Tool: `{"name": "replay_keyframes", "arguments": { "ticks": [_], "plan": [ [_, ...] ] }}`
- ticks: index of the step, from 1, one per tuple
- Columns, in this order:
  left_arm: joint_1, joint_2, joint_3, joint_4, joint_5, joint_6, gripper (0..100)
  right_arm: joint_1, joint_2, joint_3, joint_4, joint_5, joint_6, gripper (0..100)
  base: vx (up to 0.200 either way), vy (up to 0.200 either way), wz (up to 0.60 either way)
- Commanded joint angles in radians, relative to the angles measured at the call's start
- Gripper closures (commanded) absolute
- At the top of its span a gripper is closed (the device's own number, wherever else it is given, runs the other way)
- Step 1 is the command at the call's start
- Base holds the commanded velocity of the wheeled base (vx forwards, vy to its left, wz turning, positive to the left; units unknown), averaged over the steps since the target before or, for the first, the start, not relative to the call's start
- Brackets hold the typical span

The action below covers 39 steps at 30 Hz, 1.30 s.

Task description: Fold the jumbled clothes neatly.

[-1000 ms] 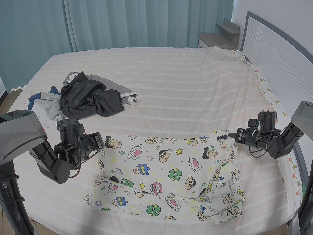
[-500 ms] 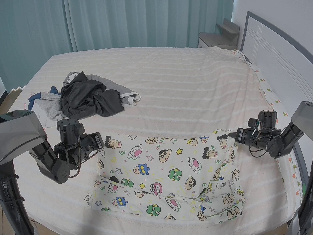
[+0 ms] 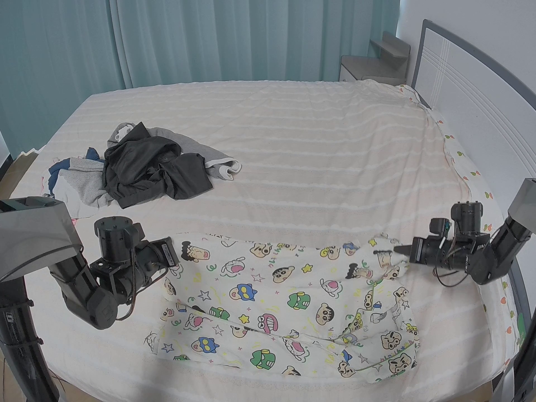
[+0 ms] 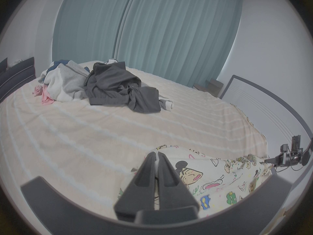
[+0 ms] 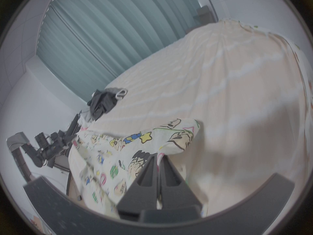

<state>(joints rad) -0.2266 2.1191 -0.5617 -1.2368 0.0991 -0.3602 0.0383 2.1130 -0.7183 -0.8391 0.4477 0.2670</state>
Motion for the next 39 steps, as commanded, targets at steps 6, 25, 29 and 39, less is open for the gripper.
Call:
{"name": "replay_keyframes", "arguments": {
  "ticks": [6,25,29,39],
  "plan": [
    [-0.046,0.031,0.307,-0.222,-0.022,-0.008,100,-0.02,-0.271,0.424,-0.023,0.129,-0.101,100,0.0,0.0,0.0],
    [-0.045,0.173,0.361,-0.334,-0.021,-0.011,100,-0.034,-0.182,0.474,-0.024,0.118,-0.177,100,0.0,0.0,0.0],
    [-0.045,0.176,0.368,-0.334,-0.022,-0.013,100,-0.034,-0.146,0.488,-0.026,0.114,-0.2,100,0.0,0.0,0.0],
    [-0.045,0.208,0.373,-0.334,-0.021,-0.036,100,-0.034,-0.107,0.508,-0.028,0.094,-0.221,100,0.0,0.0,0.0]
  ]
}}
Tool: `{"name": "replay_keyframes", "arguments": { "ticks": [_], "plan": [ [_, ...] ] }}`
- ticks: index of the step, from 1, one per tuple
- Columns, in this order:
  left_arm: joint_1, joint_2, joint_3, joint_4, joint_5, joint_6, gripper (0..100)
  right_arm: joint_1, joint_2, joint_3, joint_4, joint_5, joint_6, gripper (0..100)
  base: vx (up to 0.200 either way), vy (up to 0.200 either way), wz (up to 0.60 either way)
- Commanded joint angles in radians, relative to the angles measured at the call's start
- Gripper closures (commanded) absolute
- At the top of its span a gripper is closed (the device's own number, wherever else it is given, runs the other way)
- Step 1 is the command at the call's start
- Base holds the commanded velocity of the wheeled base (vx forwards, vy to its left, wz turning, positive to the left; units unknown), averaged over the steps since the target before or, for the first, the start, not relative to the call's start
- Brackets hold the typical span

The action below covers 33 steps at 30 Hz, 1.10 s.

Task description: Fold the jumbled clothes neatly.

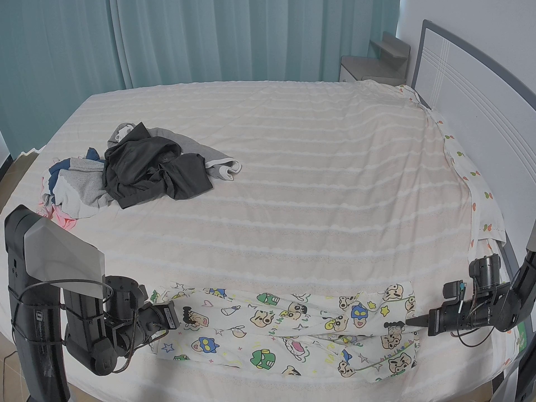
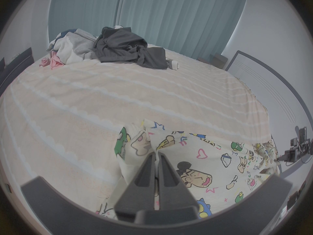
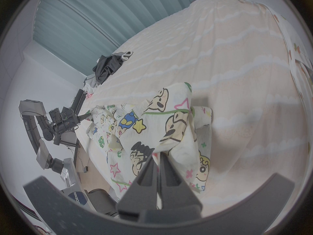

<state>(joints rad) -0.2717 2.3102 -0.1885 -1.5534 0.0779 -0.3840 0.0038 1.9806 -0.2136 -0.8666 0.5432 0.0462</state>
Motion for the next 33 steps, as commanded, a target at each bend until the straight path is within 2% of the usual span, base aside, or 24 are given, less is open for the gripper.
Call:
{"name": "replay_keyframes", "arguments": {
  "ticks": [1,6,7,15,21,25,29,33],
  "plan": [
    [0.0,0.017,0.001,-0.017,0.0,-0.019,100,0.001,0.032,0.0,0.0,-0.003,0.0,100,0.0,0.0,0.0],
    [0.0,0.021,0.003,-0.017,0.0,-0.039,100,0.002,0.052,0.002,0.0,-0.006,0.0,100,0.0,0.0,0.0],
    [0.0,0.023,0.003,-0.017,0.0,-0.041,0,0.002,0.055,0.002,0.0,-0.009,0.0,0,0.0,0.0,0.0],
    [0.003,0.017,0.004,-0.017,0.01,-0.078,0,-0.004,0.053,0.007,-0.006,-0.04,0.001,0,0.0,0.0,0.0],
    [0.025,-0.058,0.014,-0.017,0.049,-0.128,0,-0.074,0.026,0.039,-0.14,-0.057,0.004,0,0.0,0.0,0.0],
    [0.071,-0.157,0.018,-0.017,0.089,-0.159,0,-0.116,-0.02,0.046,-0.221,-0.055,0.006,0,0.0,0.0,0.0],
    [0.081,-0.287,0.073,-0.017,0.083,-0.242,0,-0.1,-0.055,0.025,-0.235,-0.055,0.006,0,0.0,0.0,0.0],
    [0.072,-0.379,0.144,-0.017,0.066,-0.292,0,-0.048,-0.066,-0.047,-0.213,-0.066,0.008,0,0.0,0.0,0.0]
  ]
}}
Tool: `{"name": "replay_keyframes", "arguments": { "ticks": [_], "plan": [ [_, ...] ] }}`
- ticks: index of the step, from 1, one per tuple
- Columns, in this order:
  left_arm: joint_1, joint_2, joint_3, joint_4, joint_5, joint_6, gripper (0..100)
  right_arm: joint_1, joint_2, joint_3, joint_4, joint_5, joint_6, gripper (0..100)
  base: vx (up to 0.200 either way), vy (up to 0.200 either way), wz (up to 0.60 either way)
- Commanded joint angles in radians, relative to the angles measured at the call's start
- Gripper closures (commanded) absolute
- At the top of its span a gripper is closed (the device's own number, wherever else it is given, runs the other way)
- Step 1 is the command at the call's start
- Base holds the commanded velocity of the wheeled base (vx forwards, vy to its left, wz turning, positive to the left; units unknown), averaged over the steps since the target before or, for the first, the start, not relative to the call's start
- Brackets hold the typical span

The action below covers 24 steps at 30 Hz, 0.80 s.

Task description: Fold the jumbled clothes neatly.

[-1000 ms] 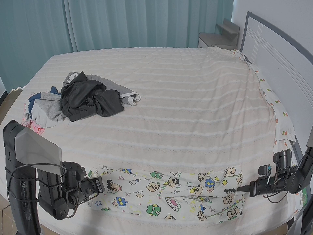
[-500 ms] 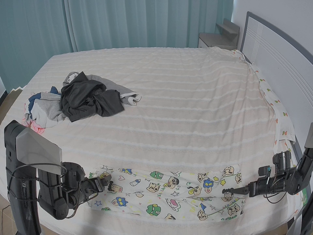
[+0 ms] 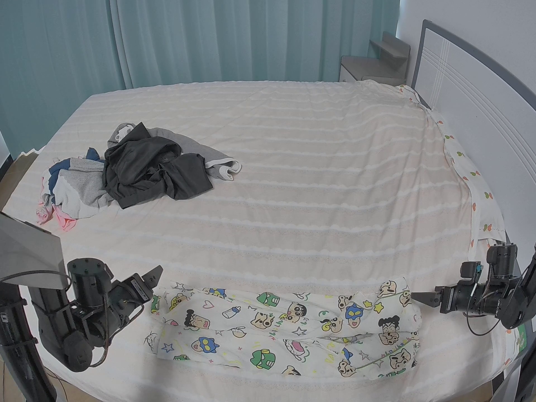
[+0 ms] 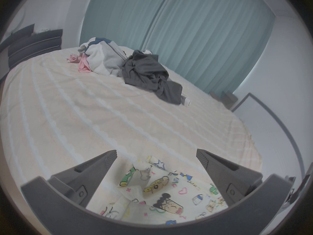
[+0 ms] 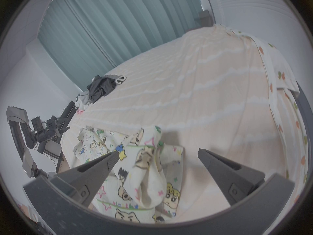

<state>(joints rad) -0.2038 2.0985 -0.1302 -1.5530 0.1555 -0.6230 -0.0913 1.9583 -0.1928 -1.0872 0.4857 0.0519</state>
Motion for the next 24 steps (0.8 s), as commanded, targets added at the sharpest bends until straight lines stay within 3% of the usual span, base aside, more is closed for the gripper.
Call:
{"name": "replay_keyframes", "arguments": {
  "ticks": [1,5,7,11,22,23,24],
  "plan": [
    [0.003,-0.176,0.104,-0.018,-0.014,-0.055,0,0.062,-0.036,-0.083,0.018,-0.021,0.002,0,0.0,0.0,0.0],
    [0.003,-0.196,0.13,-0.018,-0.021,-0.09,0,0.131,0.005,-0.14,0.061,-0.062,0.002,0,0.0,0.0,0.0],
    [0.001,-0.224,0.13,-0.018,-0.024,-0.176,0,0.182,0.051,-0.194,0.101,-0.102,0.002,0,0.0,0.0,0.0],
    [-0.008,-0.229,0.13,-0.018,-0.024,-0.231,0,0.202,0.12,-0.249,0.141,-0.148,0.0,0,0.0,0.0,0.0],
    [-0.043,-0.23,0.13,-0.018,-0.019,-0.285,0,0.237,0.171,-0.283,0.15,-0.162,-0.001,0,0.0,0.0,0.0],
    [-0.043,-0.232,0.13,-0.018,-0.019,-0.287,0,0.243,0.172,-0.283,0.15,-0.162,-0.001,100,0.0,0.0,0.0],
    [-0.043,-0.23,0.13,-0.018,-0.016,-0.288,0,0.248,0.171,-0.281,0.15,-0.162,-0.001,100,0.0,0.0,0.0]
  ]
}}
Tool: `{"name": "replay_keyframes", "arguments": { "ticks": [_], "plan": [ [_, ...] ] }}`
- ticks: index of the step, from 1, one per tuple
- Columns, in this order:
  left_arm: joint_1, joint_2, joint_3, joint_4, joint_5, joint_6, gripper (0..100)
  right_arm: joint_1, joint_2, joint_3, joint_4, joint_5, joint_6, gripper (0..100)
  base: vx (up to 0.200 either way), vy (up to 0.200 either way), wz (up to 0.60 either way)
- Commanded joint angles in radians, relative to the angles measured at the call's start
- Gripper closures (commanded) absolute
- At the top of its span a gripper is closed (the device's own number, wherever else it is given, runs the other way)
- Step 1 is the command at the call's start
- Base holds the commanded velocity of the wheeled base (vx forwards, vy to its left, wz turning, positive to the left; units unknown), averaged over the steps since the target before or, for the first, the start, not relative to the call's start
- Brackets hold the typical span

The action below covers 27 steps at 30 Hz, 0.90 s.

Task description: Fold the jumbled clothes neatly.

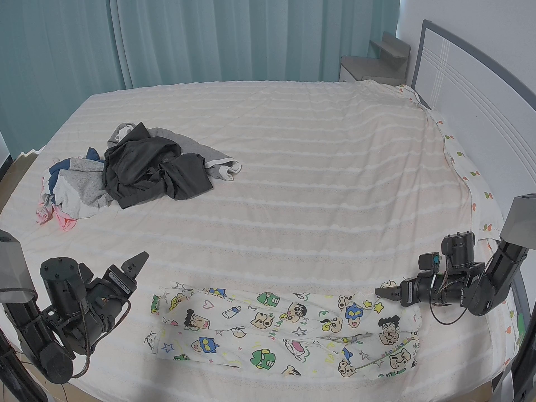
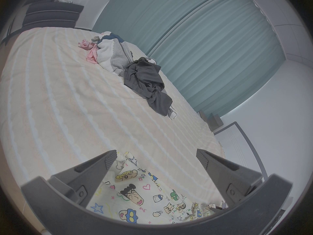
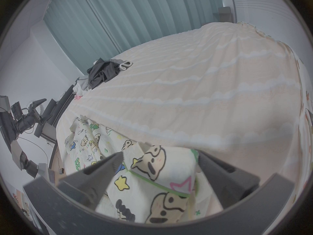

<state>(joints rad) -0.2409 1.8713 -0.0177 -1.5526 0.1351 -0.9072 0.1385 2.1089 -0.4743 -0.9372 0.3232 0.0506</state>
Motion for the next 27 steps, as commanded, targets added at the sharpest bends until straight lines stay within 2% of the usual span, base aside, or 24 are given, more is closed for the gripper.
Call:
{"name": "replay_keyframes", "arguments": {
  "ticks": [1,14,23,27],
  "plan": [
    [-0.006,-0.003,0.018,-0.018,0.004,-0.004,0,0.018,0.016,0.003,0.0,0.0,0.0,100,0.0,0.0,0.0],
    [-0.006,-0.003,0.018,-0.018,0.006,-0.048,0,0.024,-0.15,0.105,-0.012,0.019,0.0,100,0.0,0.0,0.0],
    [-0.006,-0.003,0.018,-0.018,0.009,-0.048,0,0.039,-0.32,0.243,-0.012,0.106,-0.005,100,0.0,0.0,0.0],
    [-0.006,-0.004,0.018,-0.018,0.011,-0.05,0,0.038,-0.374,0.304,-0.015,0.168,-0.066,100,0.0,0.0,0.0]
  ]
}}
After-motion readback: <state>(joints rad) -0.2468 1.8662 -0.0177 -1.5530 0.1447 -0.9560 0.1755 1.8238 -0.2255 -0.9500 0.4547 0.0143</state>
